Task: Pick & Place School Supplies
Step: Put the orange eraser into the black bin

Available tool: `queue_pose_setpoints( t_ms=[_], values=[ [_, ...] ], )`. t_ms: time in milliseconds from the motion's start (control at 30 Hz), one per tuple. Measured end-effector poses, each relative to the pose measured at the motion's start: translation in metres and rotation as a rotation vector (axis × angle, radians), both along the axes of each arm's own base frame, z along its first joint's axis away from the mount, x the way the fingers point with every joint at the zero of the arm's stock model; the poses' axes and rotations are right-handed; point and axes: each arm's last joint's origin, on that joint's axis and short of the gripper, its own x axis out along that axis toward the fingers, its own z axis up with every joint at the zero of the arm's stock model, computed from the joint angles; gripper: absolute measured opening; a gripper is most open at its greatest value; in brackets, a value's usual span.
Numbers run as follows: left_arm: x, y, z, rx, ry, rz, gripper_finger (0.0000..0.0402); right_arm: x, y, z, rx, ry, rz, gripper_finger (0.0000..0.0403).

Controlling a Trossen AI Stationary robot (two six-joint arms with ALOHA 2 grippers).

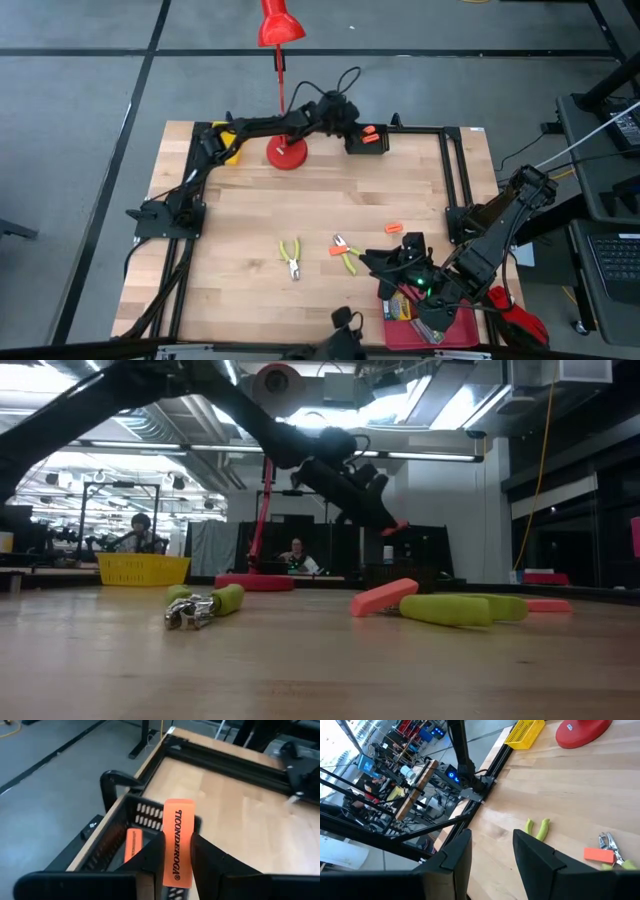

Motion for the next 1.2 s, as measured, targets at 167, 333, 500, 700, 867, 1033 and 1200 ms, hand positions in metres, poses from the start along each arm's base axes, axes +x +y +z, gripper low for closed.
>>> queue_pose_setpoints(
  t_ms=[167, 333, 500, 700, 867, 1033, 1200],
  values=[
    [0.001, 0.008, -0.008, -0.023, 0.037, 0.067, 0.0082, 0.0, 0.0, 0.0, 0.011, 0.0, 0.001, 0.0146],
    [0.0, 0.008, -0.006, -0.04, 0.038, 0.078, 0.0121, 0.0, 0.001, 0.0, 0.021, 0.009, 0.013, 0.0146],
    [0.0, 0.008, -0.006, -0.077, 0.029, 0.096, 0.0155, 0.0, 0.001, 0.0, 0.018, 0.01, 0.015, 0.0146],
    [0.002, 0.0, -0.006, -0.17, 0.005, -0.062, 0.017, 0.0, 0.001, 0.0, 0.018, 0.009, 0.016, 0.0146],
    [0.009, -0.038, -0.016, -0.32, 0.108, -0.288, 0.0168, 0.0, 0.001, 0.0, 0.015, 0.01, 0.017, 0.0146],
    [0.006, -0.105, -0.025, -0.321, 0.375, -0.546, 0.0147, 0.0, 0.002, 0.001, 0.024, -0.002, 0.018, 0.0146],
    [0.007, -0.17, -0.021, -0.516, 0.423, -0.806, 0.0124, 0.001, 0.002, 0.0, 0.009, -0.001, 0.018, 0.0146]
  ],
)
